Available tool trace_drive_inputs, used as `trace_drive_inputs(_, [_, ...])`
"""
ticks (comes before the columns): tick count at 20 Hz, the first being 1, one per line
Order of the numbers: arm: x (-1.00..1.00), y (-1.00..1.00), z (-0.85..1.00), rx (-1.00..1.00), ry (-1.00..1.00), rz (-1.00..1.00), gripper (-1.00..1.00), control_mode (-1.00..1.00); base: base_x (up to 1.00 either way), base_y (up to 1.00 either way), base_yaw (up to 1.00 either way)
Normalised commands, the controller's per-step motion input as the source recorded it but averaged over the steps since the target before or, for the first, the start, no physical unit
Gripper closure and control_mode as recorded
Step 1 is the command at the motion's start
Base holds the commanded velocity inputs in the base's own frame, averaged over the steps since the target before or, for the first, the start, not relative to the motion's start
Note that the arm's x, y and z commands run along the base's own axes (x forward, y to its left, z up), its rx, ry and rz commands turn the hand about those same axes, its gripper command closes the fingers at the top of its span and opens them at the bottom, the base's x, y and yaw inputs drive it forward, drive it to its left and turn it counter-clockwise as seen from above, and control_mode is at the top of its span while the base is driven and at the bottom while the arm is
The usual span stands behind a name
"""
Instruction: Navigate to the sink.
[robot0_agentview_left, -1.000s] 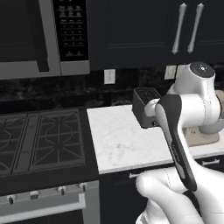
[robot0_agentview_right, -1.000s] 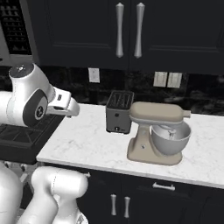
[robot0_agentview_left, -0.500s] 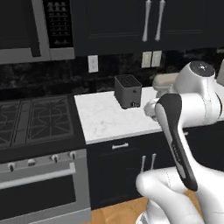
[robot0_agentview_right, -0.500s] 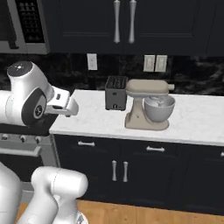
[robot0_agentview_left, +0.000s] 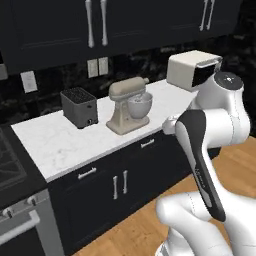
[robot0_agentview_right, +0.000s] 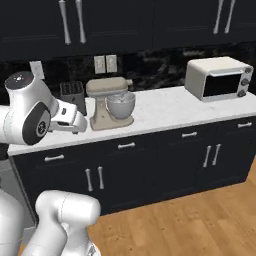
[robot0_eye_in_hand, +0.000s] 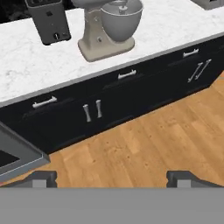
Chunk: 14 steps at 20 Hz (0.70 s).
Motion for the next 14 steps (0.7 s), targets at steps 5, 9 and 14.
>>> trace_drive_inputs(5, [0.0, 0.0, 0.0, 0.0, 0.0, 0.0, -1.0, 1.0, -0.39, 0.0, -0.72])
trace_drive_inputs(9, [0.0, 0.0, 0.0, 0.0, 0.0, 0.0, -1.0, 1.0, -0.38, 0.0, -0.79])
trace_drive_inputs(14, [0.0, 0.0, 0.0, 0.0, 0.0, 0.0, -1.0, 1.0, -0.32, 0.0, -0.85])
